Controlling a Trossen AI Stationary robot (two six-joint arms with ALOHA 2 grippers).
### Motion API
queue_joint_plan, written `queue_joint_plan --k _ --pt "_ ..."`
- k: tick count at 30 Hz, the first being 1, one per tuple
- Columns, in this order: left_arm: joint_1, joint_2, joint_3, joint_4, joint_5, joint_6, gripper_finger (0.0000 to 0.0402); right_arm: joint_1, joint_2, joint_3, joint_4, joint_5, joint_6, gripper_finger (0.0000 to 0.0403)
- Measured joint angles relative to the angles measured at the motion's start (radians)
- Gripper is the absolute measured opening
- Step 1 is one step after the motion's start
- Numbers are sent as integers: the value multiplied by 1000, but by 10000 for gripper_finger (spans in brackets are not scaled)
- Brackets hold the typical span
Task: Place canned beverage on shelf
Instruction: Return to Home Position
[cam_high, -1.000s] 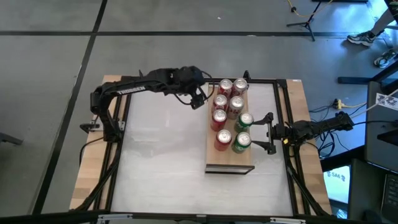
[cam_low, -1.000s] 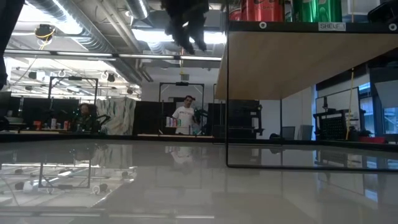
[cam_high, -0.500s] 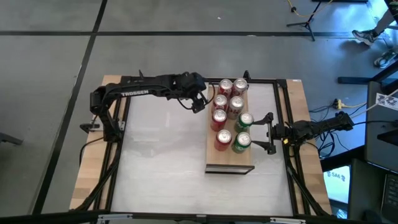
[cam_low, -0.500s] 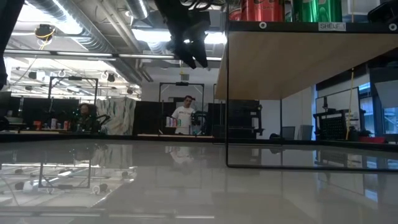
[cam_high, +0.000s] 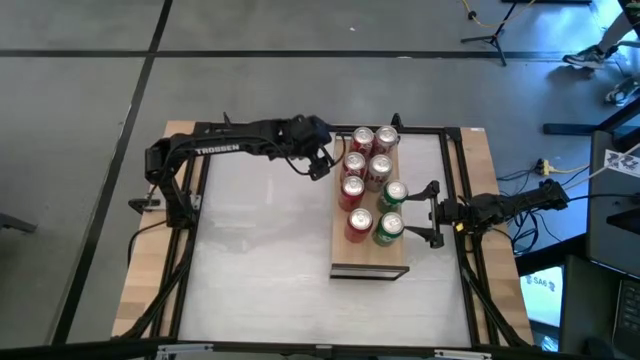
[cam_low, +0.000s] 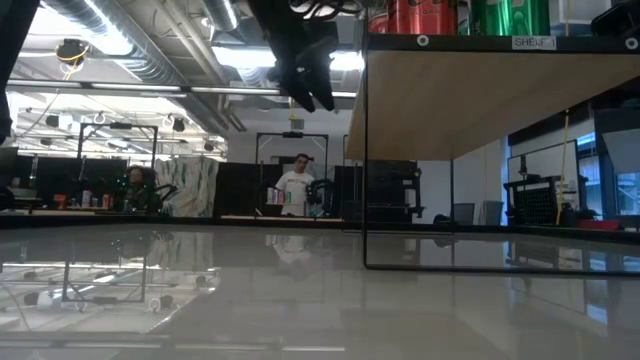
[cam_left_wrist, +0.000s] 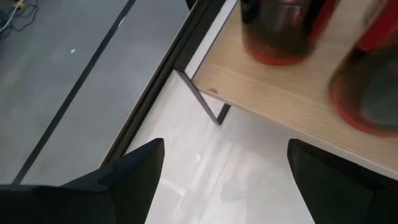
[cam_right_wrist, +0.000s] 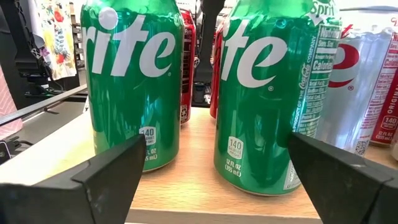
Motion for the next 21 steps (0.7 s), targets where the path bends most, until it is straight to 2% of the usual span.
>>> queue_joint_plan --k 15,21 --pt "4 0 0 -1 0 -19 325 0 0 0 0 0 0 388" --pt "4 0 0 -1 0 -9 274 0 0 0 0 0 0 388"
